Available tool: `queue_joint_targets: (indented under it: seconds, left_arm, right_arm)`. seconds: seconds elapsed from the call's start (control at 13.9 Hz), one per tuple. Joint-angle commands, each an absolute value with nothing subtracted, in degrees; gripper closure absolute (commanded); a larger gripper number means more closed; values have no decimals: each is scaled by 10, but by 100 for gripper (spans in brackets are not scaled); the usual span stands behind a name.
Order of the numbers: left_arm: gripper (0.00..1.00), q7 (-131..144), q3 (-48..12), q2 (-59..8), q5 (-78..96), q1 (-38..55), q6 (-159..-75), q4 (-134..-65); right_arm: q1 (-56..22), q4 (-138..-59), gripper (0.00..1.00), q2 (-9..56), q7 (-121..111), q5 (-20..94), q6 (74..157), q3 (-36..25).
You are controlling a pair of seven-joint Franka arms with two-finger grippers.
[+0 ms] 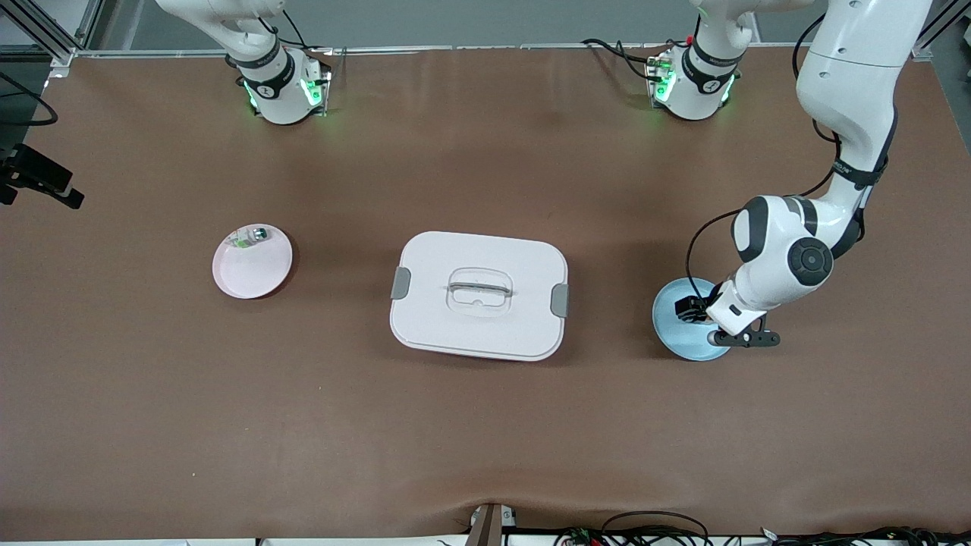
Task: Transfer orange switch to right arm and place
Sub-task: 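Close the left gripper on the orange switch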
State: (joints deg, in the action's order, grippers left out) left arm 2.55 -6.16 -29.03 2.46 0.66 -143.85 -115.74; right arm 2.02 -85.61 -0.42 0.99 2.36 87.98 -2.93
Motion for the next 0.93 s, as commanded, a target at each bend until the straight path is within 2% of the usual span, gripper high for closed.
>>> queue_joint_targets:
  seconds: [0.0, 0.29, 0.57, 0.65, 0.86]
  left_arm:
    - [0, 8, -66, -293, 38, 1, -1449, -1163]
    - [0, 8, -67, -297, 37, -3, -1450, -1160]
    - [10, 7, -67, -299, 38, -3, -1449, -1158]
    - [18, 7, -67, -299, 38, -3, -1449, -1158]
    - [56, 7, -67, -299, 38, -2, -1449, -1158]
  right_arm:
    - [19, -839, 0, 4, 8, 16, 872, -28]
    - [19, -839, 0, 4, 8, 16, 872, -28]
    - [19, -839, 0, 4, 8, 16, 873, -28]
    - [19, -839, 0, 4, 8, 16, 873, -28]
    - [19, -839, 0, 4, 8, 17, 873, -28]
